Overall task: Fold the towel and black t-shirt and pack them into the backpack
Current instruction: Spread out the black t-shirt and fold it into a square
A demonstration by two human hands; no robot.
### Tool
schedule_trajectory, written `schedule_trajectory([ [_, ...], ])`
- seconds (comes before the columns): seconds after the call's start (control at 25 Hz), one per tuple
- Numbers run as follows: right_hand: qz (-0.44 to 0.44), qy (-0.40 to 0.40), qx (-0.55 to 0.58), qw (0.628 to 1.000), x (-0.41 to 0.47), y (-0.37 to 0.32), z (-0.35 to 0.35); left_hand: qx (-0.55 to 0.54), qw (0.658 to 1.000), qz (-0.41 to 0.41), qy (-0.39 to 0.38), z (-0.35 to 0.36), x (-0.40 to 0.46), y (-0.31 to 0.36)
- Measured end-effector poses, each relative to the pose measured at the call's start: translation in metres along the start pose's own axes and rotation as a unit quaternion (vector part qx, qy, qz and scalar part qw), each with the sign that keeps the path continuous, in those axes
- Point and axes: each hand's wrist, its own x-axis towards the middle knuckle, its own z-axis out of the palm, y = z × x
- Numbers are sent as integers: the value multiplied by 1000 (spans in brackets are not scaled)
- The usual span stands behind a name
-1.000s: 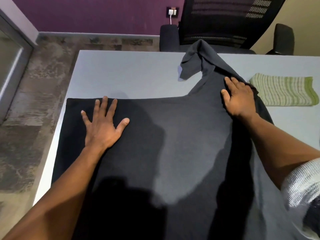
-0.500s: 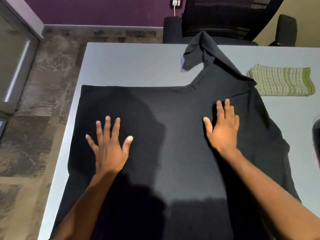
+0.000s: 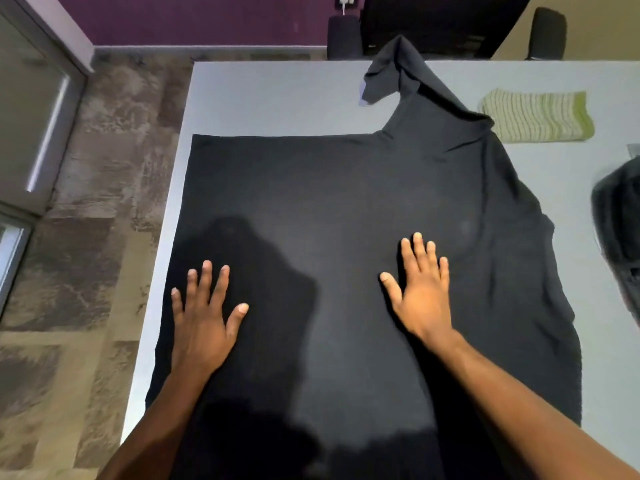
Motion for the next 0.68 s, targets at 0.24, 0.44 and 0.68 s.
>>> schedule_trajectory([
  [0.24, 61, 41, -55, 996, -54, 51, -1, 35, 999, -30, 3, 0, -49, -67],
  [0.44, 20, 5, -30, 999, -137, 22, 5, -32, 999, 36, 13, -4, -107, -33],
  [0.68, 26, 15, -70, 997, -185, 41, 15, 4, 998, 63, -16, 12, -145, -60],
])
